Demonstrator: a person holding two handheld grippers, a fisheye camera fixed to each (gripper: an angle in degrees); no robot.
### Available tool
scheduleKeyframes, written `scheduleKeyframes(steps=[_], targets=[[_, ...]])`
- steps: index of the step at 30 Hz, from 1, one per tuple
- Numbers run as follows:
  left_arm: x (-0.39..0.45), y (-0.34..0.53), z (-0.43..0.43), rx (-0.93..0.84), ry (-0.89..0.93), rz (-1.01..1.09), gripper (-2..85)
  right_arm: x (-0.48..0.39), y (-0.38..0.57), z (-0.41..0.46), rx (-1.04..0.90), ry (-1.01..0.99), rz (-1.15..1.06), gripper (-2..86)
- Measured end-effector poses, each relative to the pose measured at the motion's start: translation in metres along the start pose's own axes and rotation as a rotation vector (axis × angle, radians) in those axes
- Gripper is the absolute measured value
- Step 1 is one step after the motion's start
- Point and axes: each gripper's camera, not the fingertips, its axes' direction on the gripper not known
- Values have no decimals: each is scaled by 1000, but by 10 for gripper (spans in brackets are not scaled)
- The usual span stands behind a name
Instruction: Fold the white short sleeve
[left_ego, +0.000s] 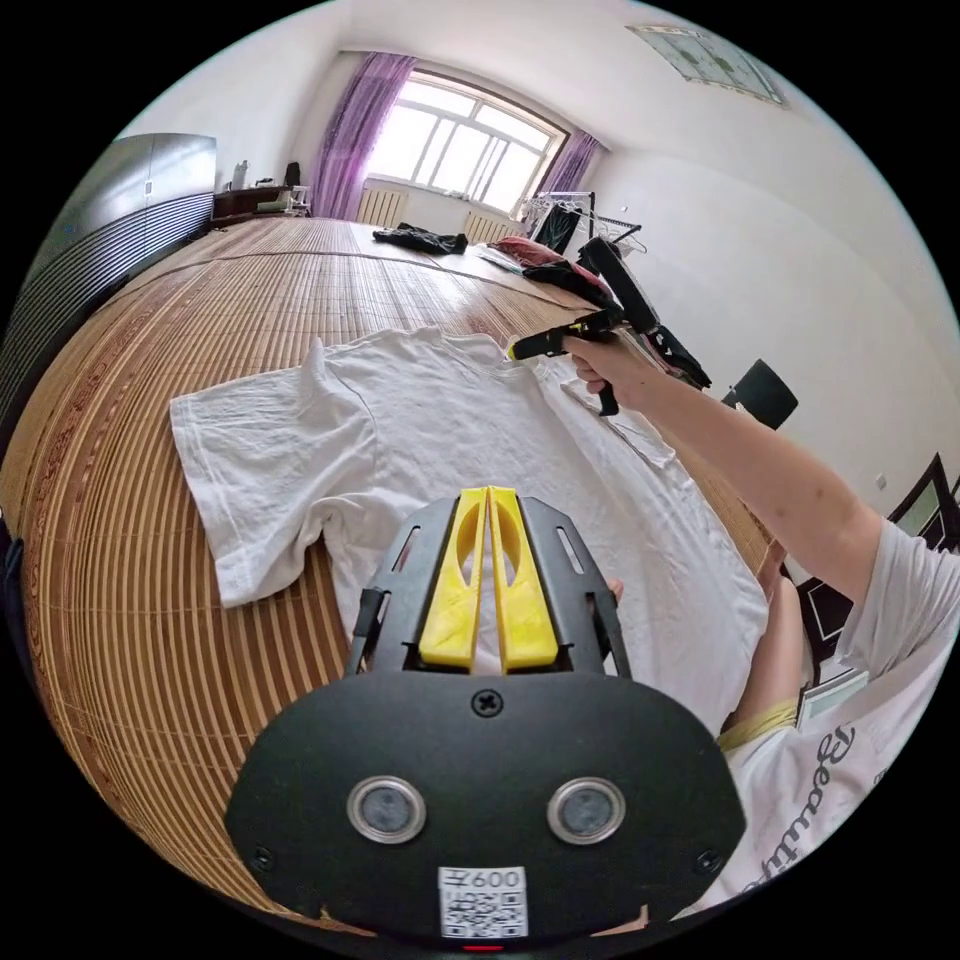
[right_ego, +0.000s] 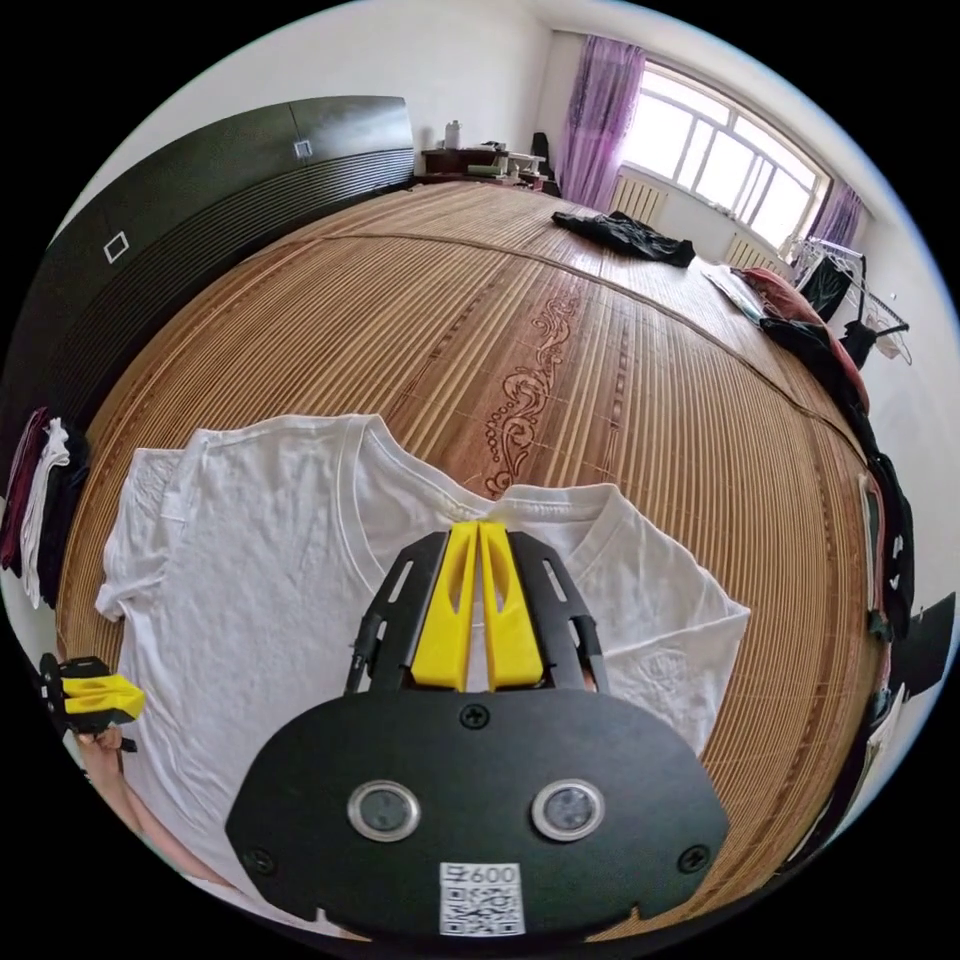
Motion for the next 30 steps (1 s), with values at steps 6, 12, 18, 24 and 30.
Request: scheduleKeyframes(steps=[6, 12, 18, 24, 30], targets=[[-1, -33, -34, -78, 35, -12, 3, 32, -6, 28, -39, -84, 67, -8], [5, -57, -81, -102, 18, -1, 2, 25, -11, 74, -3, -154, 40, -8], [-17, -78, -132, -84, 65, -108, 2, 20, -19, 140, -34, -157, -14, -8], [-13, -97, -175, -84, 119, -103, 1, 38, -10, 160, 40, -149, 88, -8], [-14, -108, -219, -72, 161, -131, 2, -8, 3, 173, 150, -90, -32, -8]])
